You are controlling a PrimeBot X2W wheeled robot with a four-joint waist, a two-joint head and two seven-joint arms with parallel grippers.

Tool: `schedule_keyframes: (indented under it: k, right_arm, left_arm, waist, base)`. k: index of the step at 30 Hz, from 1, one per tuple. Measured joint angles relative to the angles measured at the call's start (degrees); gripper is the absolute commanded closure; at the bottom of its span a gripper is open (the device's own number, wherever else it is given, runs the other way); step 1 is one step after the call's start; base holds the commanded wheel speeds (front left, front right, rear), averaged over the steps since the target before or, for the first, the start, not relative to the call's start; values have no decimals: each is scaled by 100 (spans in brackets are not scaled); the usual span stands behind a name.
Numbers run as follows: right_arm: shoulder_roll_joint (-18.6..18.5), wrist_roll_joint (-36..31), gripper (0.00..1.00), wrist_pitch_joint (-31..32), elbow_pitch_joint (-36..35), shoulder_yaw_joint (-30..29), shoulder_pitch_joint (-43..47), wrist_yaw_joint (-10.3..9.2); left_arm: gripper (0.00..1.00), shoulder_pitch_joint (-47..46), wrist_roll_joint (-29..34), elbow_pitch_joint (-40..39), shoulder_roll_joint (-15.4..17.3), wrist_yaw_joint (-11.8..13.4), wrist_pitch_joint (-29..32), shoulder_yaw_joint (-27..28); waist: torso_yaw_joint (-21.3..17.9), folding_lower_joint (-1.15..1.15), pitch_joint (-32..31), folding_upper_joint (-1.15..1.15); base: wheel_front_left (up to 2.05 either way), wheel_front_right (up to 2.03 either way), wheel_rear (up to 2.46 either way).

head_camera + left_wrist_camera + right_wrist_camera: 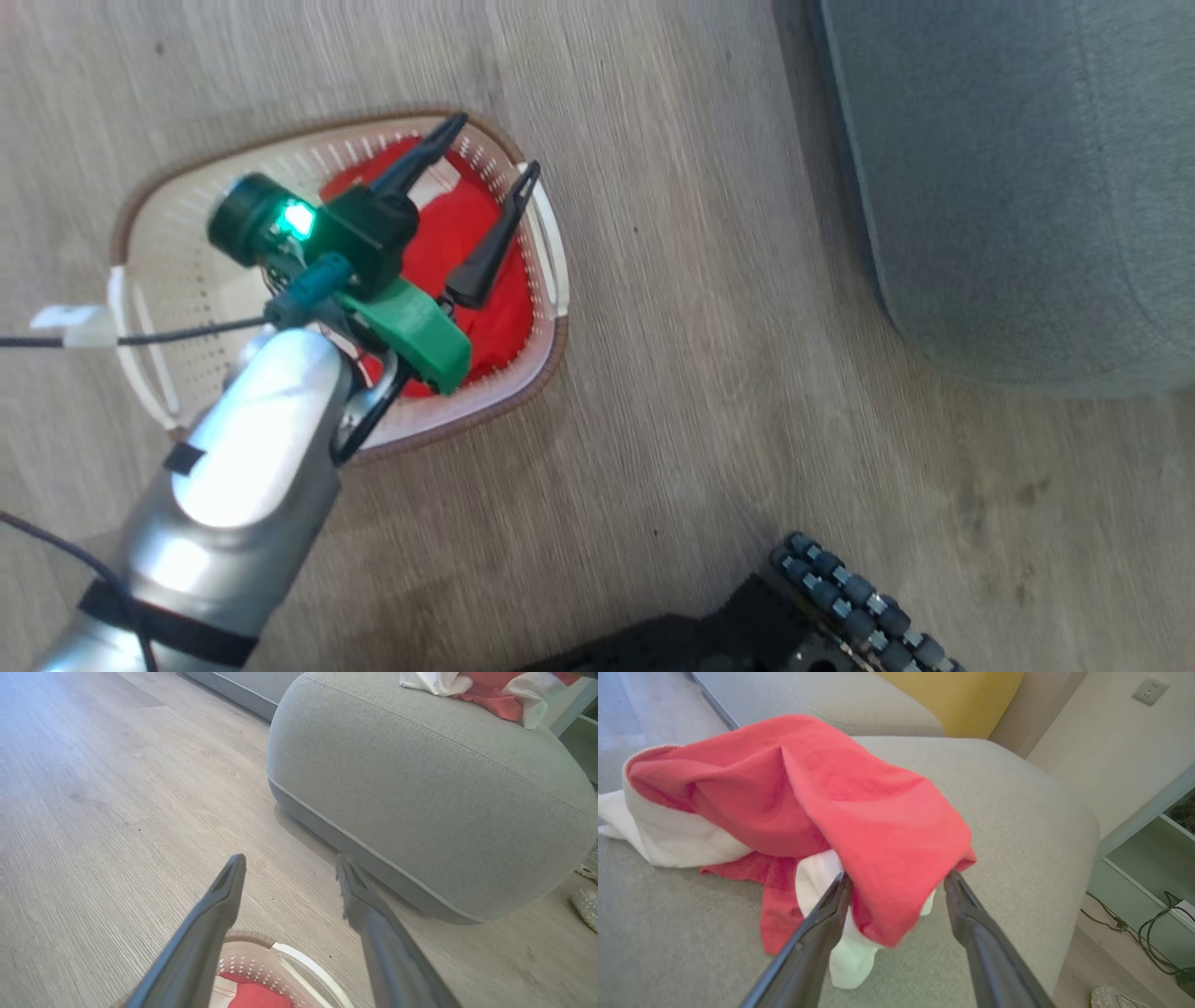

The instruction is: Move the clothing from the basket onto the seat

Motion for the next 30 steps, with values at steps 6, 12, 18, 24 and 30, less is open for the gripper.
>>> schedule_keyframes:
  k: [6, 12, 18, 24, 30]
  right_arm:
    - [-140, 917, 0, -21, -229, 844, 924, -1]
    - [112, 1604, 0, -21, -1017, 1388, 2002, -1]
    - [443, 2018, 0, -21, -1916, 2039, 2577, -1]
    - [916, 2078, 0, -21, -2708, 2654, 3037, -1]
    - [1249, 2140, 0, -21, -3281, 3264, 3334, -1]
  left_arm:
    - [0, 322, -12, 105, -212, 0, 0, 189]
    - [0, 598, -12, 212, -389, 0, 0, 453]
    - [0, 967, -9, 332, -573, 0, 0, 880]
    - [0, 1420, 111, 434, -776, 12, 0, 1559]
    - [0, 1789, 328, 437, -915, 121, 0, 2257]
  waist:
    - [103, 0, -514, 0]
    - [233, 0, -1005, 0]
    - [428, 0, -1506, 0]
    - [693, 0, -2002, 0]
    - [984, 0, -2445, 0]
  base:
    - [0, 0, 0]
    - [0, 0, 0]
    - [0, 0, 0]
    - [0, 0, 0]
    - [0, 0, 0]
